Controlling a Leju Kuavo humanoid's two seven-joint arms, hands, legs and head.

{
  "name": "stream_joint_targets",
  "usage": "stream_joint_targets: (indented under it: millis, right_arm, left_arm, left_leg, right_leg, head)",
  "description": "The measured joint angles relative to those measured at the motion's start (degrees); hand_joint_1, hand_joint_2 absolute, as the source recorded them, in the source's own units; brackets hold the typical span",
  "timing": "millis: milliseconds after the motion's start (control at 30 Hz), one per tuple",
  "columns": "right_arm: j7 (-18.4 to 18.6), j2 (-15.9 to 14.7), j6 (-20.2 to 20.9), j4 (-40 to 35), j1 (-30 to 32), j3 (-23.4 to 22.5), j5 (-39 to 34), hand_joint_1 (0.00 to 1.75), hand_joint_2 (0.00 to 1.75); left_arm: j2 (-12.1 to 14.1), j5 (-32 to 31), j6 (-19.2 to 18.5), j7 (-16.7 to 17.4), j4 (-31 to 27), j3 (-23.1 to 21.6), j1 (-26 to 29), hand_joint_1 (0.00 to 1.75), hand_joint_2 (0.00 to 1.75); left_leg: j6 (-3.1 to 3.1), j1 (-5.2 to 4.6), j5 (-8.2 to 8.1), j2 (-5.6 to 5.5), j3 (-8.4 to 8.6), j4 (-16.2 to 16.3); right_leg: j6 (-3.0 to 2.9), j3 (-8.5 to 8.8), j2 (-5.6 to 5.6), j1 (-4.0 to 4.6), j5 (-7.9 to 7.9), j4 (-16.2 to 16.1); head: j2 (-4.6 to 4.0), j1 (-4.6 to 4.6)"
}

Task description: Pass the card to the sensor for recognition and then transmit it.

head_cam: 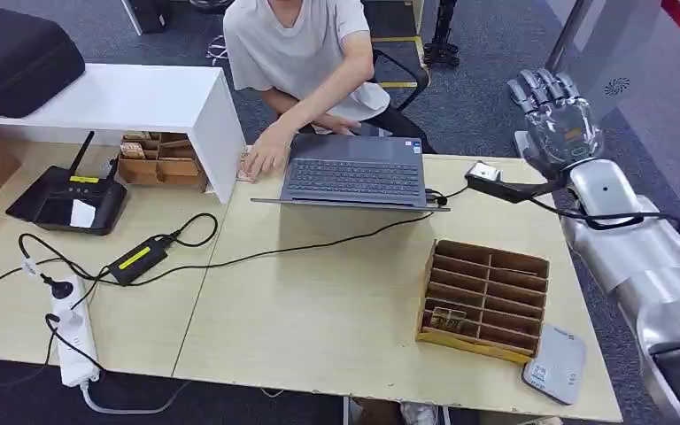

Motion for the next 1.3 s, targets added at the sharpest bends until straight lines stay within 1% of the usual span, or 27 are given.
stream_joint_targets:
  millis: [133, 367, 633, 867, 1300]
  right_arm:
    - [-0.1, -1.3, 0.9, 0.3, -1.3, -0.1, 0.7, 0.0, 1.75]
    - [-0.1, -1.9, 1.4, 0.7, -2.9, -0.1, 1.0, 0.0, 1.75]
    - [0.9, -2.9, 2.5, 1.6, -3.1, -0.1, 2.1, 0.0, 1.75]
    - [1.0, -5.5, 2.4, 3.0, -3.0, -0.1, 2.3, 0.0, 1.75]
    - [1.8, -8.5, 2.4, 4.8, -2.6, -0.1, 1.8, 0.0, 1.75]
  left_arm:
    - [0.2, 0.2, -0.2, 0.0, 0.0, 0.0, 0.1, 0.0, 1.75]
    - [0.2, 0.7, -0.2, -0.3, 0.0, 0.0, 0.2, 0.0, 1.75]
    - [0.2, 1.2, -0.2, -0.5, 0.0, 0.0, 0.2, 0.0, 1.75]
    - [0.2, 1.7, -0.3, -0.5, 0.0, 0.0, 0.4, 0.0, 1.75]
    - [0.2, 2.1, -0.3, -0.6, 0.0, 0.0, 0.5, 0.0, 1.75]
  left_leg:
    - [0.0, 0.01, 0.0, 0.02, 0.02, 0.0]
    - [-0.02, 0.03, 0.01, 0.04, 0.03, 0.0]
    - [-0.01, 0.01, 0.01, 0.01, 0.02, 0.0]
    - [-0.01, 0.0, 0.0, 0.01, 0.01, 0.0]
    - [-0.01, 0.01, 0.0, 0.02, 0.02, 0.0]
  right_leg:
    - [-0.01, -0.01, 0.02, 0.01, 0.0, 0.0]
    - [-0.01, 0.0, 0.03, 0.02, 0.0, 0.0]
    - [0.0, 0.0, 0.02, 0.01, 0.0, 0.0]
    - [0.0, 0.0, 0.01, 0.0, 0.0, 0.0]
    - [0.0, -0.01, 0.02, 0.01, 0.0, 0.0]
  head:
    - [0.0, -0.02]
    - [0.0, 0.0]
    - [0.0, 0.0]
    - [0.0, 0.0]
    - [0.0, 0.0]
